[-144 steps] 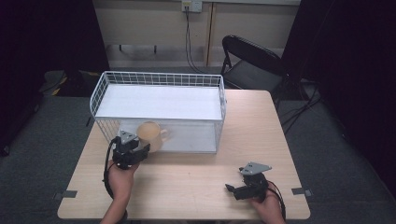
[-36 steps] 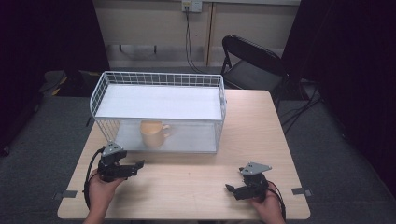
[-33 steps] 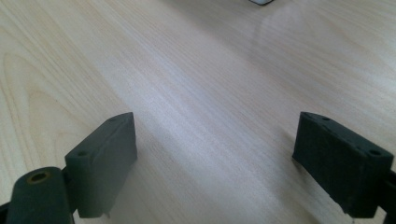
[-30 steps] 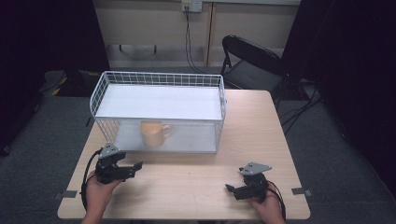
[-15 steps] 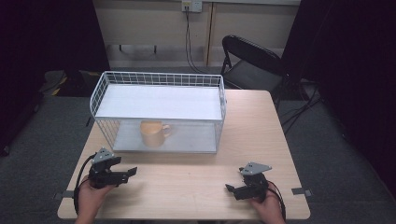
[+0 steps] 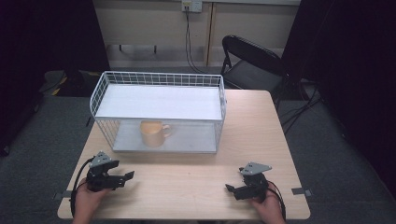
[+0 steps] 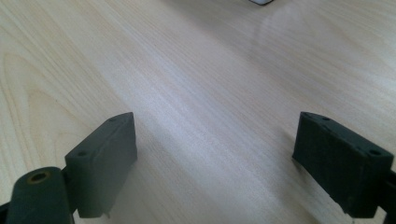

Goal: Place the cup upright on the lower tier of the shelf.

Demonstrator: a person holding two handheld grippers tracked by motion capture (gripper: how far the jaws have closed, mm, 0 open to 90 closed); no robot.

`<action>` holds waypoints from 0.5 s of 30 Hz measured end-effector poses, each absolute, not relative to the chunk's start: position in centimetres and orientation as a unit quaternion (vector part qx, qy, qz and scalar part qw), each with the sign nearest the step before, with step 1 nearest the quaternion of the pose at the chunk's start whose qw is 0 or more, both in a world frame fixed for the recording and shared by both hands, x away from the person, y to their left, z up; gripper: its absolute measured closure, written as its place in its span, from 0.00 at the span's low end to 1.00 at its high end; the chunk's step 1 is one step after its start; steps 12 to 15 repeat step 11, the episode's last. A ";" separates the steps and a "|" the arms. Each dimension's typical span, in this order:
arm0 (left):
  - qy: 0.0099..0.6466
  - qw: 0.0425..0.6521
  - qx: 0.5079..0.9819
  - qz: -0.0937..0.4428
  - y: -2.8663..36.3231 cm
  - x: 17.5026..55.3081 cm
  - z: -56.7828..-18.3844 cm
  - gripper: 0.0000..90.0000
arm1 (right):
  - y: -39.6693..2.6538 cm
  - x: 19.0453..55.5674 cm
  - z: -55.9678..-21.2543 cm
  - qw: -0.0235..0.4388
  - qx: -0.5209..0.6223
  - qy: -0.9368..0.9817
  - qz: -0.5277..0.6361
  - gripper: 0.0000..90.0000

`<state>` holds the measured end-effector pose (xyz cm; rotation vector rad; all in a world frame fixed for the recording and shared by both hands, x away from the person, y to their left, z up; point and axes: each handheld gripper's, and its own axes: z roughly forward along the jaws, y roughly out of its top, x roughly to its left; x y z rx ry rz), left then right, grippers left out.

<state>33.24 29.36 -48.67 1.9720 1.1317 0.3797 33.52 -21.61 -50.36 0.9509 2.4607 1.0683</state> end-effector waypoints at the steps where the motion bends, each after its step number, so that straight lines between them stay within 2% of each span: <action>1: 0.449 0.407 0.782 0.147 29.3 33.2 -48.8 0.18 | -21.6 33.5 -50.4 0.147 0.330 0.855 0.371 0.14; 15: 0.448 0.394 0.789 0.147 29.1 33.3 -49.2 0.18 | -21.6 33.5 -50.4 0.147 0.330 0.855 0.371 0.14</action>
